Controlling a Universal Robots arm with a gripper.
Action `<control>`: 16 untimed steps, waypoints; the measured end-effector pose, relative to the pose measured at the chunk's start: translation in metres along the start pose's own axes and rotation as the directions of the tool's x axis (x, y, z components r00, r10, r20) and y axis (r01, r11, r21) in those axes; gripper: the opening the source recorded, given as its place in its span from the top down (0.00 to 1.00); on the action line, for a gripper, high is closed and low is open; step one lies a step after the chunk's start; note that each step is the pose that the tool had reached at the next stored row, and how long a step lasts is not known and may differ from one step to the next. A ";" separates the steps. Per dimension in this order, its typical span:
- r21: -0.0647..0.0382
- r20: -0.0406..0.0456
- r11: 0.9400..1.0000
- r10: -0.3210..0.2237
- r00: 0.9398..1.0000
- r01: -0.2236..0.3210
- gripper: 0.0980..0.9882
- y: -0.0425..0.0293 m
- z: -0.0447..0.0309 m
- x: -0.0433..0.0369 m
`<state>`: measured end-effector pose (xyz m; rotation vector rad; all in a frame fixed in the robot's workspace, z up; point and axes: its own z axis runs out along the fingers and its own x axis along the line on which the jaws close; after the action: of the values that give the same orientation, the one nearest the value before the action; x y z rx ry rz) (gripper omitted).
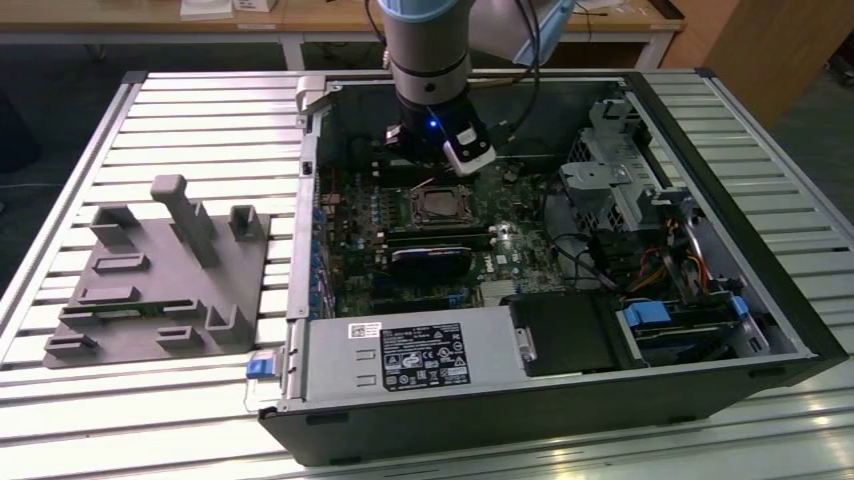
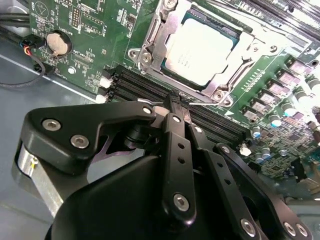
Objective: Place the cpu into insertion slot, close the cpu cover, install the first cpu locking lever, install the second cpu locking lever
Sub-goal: 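Install the first cpu locking lever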
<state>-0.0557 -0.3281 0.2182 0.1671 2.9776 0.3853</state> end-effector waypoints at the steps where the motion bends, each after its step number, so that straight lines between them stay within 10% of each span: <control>1: 0.001 0.001 1.000 0.002 1.000 -0.002 0.99 0.0003 0.0009 -0.0001; 16: 0.010 0.009 1.000 0.024 1.000 -0.025 0.99 0.0029 0.0044 -0.0035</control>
<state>-0.0513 -0.3247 0.2152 0.2061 2.9717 0.3709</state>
